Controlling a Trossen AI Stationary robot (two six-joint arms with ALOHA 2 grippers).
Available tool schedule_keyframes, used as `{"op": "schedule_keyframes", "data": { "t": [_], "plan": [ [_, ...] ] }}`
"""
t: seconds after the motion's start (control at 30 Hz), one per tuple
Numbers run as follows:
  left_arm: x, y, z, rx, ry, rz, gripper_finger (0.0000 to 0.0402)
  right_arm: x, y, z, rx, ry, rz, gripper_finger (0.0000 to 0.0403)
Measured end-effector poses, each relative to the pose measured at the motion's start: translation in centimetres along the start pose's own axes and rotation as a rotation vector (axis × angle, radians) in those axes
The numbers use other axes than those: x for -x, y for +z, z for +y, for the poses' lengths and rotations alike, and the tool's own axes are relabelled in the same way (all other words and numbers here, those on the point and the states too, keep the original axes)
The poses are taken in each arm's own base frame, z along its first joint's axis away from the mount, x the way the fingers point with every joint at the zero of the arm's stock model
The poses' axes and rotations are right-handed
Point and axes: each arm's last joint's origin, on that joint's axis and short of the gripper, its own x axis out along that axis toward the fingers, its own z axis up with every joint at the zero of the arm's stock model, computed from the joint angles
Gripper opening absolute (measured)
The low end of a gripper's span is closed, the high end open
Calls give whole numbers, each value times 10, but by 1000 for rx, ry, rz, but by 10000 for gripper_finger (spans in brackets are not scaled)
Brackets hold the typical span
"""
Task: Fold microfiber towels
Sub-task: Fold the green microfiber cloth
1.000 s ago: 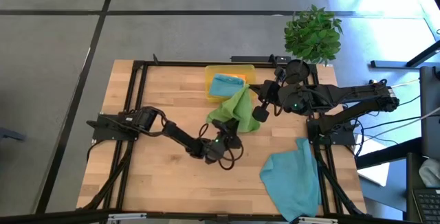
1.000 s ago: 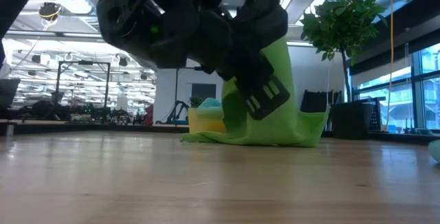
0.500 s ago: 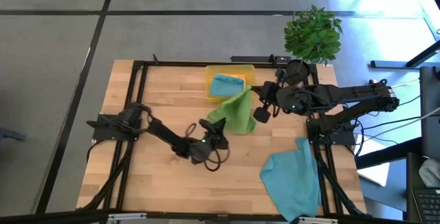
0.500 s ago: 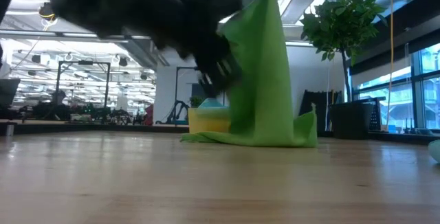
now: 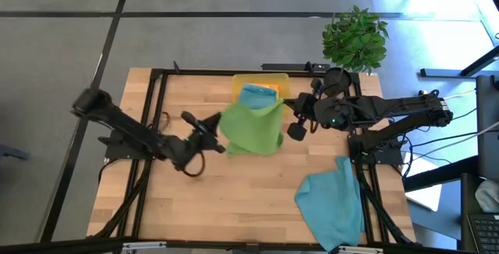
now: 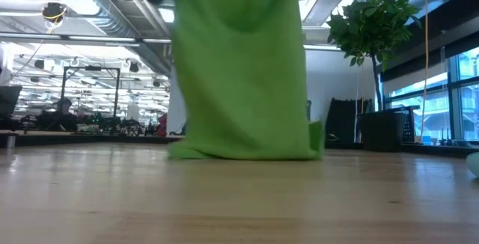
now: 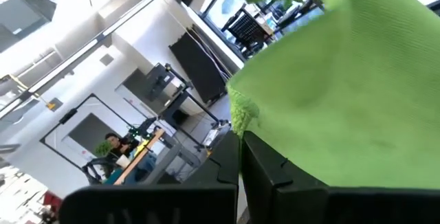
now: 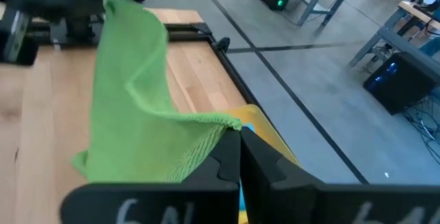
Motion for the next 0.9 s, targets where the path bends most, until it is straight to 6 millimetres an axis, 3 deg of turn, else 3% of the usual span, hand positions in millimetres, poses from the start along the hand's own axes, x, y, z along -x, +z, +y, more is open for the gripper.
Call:
{"op": "schedule_keyframes", "data": {
  "t": [0.33, 0.5, 0.67, 0.9],
  "plan": [
    [7, 4, 100, 69, 9, -83, 0, 3, 17, -1, 16, -7, -145, 0],
    [10, -2, 136, 122, 35, -119, 0, 10, 30, -8, 11, -69, -183, 0],
    [14, -4, 149, 128, 30, -152, 0, 15, 36, -11, -3, -68, -202, 0],
    [27, -3, 134, 92, -53, -158, 0, 18, 29, 0, -26, 59, -158, 0]
  ]
}}
